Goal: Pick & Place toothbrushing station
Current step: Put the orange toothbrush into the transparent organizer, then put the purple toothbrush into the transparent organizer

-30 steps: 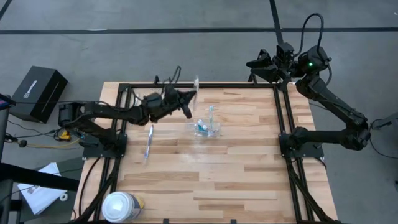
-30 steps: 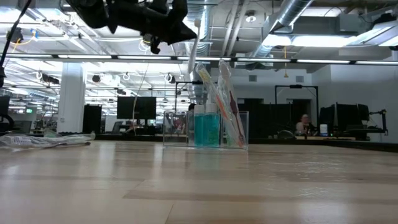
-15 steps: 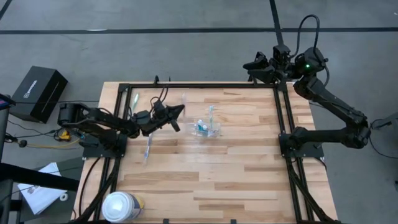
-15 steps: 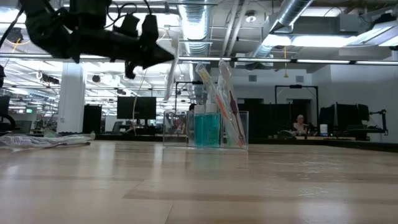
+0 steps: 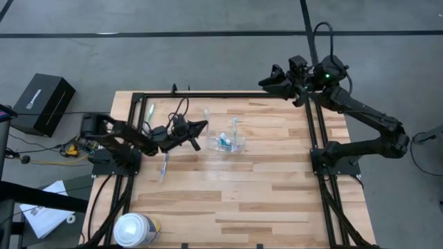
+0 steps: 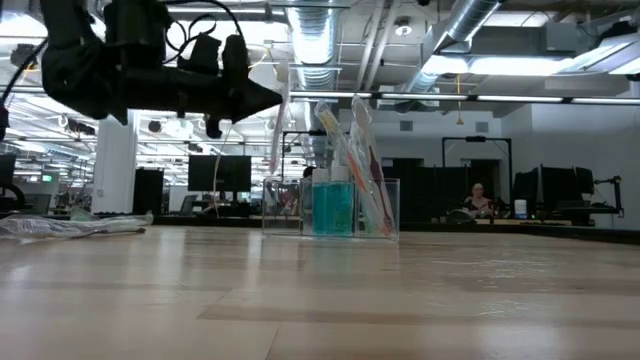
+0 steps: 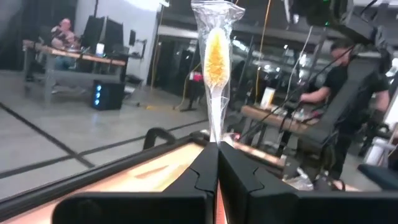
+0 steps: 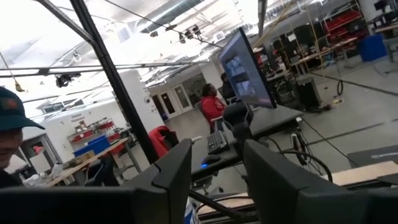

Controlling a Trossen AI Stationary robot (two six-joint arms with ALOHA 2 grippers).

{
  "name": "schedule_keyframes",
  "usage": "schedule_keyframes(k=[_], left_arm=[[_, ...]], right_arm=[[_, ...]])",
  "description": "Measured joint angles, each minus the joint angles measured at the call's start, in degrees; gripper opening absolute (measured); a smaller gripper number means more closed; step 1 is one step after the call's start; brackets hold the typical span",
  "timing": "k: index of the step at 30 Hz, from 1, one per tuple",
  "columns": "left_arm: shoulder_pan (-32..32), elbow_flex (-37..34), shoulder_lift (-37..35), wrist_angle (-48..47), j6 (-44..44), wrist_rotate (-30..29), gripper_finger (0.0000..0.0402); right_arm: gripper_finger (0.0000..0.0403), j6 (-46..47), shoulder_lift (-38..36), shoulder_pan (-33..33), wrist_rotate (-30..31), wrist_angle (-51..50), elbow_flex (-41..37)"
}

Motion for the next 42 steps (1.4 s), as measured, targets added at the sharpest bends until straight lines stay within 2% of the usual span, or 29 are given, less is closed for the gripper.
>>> schedule_keyframes(k=[5,14,26,32,42], left_arm=[[0.2,1.3,6.5,5.6,-0.2,1.4,0.0],[0.2,2.2,12.9,6.1,-2.7,2.5,0.0],[0.2,2.2,14.1,6.1,-5.8,4.6,0.0014],[0.2,1.0,14.1,6.2,-8.9,5.4,0.0065],[0.2,0.7,12.6,7.2,-13.1,5.5,0.0207]], right_arm=[[0.0134,-0.3,-0.3,0.6,0.3,1.0,0.0],[0.0133,0.1,-1.4,0.6,0.2,1.2,0.0],[0.0133,-0.4,-1.4,0.6,-1.0,1.2,0.0],[0.0133,-0.3,-1.4,0.6,-1.8,1.3,0.0],[0.0139,-0.4,-1.4,0.4,-3.3,1.5,0.0]])
